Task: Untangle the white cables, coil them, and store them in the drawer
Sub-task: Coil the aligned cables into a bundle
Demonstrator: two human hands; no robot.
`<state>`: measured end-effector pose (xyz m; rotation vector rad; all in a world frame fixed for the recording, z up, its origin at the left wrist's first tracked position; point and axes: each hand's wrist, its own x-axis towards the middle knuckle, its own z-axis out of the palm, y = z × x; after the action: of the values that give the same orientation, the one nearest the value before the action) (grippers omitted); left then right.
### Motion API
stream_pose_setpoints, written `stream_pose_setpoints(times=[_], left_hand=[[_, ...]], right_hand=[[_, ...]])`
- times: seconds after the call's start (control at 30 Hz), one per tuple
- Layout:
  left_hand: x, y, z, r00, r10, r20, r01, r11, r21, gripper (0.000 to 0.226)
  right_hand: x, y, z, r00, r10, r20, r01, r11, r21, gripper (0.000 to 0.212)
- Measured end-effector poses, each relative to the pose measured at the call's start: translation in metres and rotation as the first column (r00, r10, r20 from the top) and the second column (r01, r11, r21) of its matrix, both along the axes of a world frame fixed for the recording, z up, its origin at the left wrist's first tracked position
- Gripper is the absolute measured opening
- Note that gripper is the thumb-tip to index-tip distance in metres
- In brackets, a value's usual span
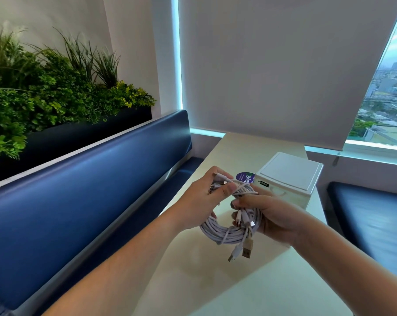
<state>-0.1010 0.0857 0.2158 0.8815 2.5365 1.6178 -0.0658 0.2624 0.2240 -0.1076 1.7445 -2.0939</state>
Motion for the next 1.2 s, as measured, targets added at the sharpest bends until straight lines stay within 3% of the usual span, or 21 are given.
stream_pose_setpoints(times=[0.1, 0.23, 0.33, 0.4, 0.5, 0.57, 0.63, 0.7, 0.77, 0.9, 1.03, 1.1, 1.2], left_hand=[[-0.001, 0.0, 0.003, 1.0, 0.002, -0.007, -0.002, 1.0, -0.026, 0.022], [-0.003, 0.002, 0.003, 0.997, 0.017, -0.077, -0.024, 0.995, -0.093, 0.021], [-0.004, 0.005, 0.0, 0.995, 0.051, -0.083, -0.06, 0.993, -0.101, 0.022], [-0.005, 0.008, -0.002, 0.993, 0.084, -0.08, -0.092, 0.991, -0.097, 0.024], [-0.007, 0.012, -0.004, 0.984, 0.164, -0.068, -0.168, 0.984, -0.056, 0.025], [-0.008, 0.014, -0.004, 0.977, 0.206, -0.055, -0.208, 0.978, -0.033, 0.025], [-0.009, 0.014, -0.004, 0.969, 0.242, -0.045, -0.243, 0.97, -0.014, 0.025], [-0.01, 0.013, -0.004, 0.961, 0.276, -0.024, -0.276, 0.961, 0.005, 0.024], [-0.01, 0.012, -0.004, 0.955, 0.296, -0.01, -0.296, 0.955, 0.011, 0.024], [-0.009, 0.012, -0.002, 0.948, 0.317, -0.017, -0.316, 0.948, 0.039, 0.028], [-0.008, 0.016, -0.002, 0.94, 0.341, -0.026, -0.337, 0.937, 0.086, 0.027], [-0.006, 0.017, -0.004, 0.939, 0.344, -0.011, -0.341, 0.935, 0.1, 0.026], [-0.005, 0.018, -0.006, 0.94, 0.339, 0.019, -0.34, 0.936, 0.092, 0.025]], right_hand=[[-0.003, 0.001, 0.004, 1.0, -0.001, -0.012, 0.003, 0.982, 0.19, 0.059], [-0.006, -0.001, 0.002, 0.995, -0.077, -0.059, 0.092, 0.942, 0.322, 0.07], [-0.003, -0.006, -0.001, 0.961, -0.098, -0.257, 0.219, 0.837, 0.501, 0.064], [0.001, -0.01, -0.007, 0.865, -0.065, -0.498, 0.393, 0.704, 0.591, 0.067], [0.005, -0.013, -0.018, 0.636, 0.027, -0.771, 0.662, 0.493, 0.564, 0.071], [0.006, -0.01, -0.024, 0.481, 0.157, -0.863, 0.798, 0.328, 0.505, 0.064], [0.008, -0.009, -0.029, 0.4, 0.275, -0.874, 0.849, 0.248, 0.466, 0.053], [0.01, -0.008, -0.032, 0.407, 0.253, -0.878, 0.82, 0.322, 0.473, 0.038], [0.009, -0.008, -0.032, 0.445, 0.101, -0.89, 0.782, 0.441, 0.441, 0.02], [0.005, -0.01, -0.034, 0.511, -0.18, -0.841, 0.757, 0.558, 0.34, 0.024], [0.003, -0.015, -0.035, 0.665, -0.507, -0.548, 0.664, 0.738, 0.122, 0.026], [0.002, -0.014, -0.037, 0.689, -0.552, -0.47, 0.653, 0.754, 0.071, 0.026], [0.003, -0.013, -0.043, 0.618, -0.492, -0.613, 0.68, 0.726, 0.102, 0.027]])
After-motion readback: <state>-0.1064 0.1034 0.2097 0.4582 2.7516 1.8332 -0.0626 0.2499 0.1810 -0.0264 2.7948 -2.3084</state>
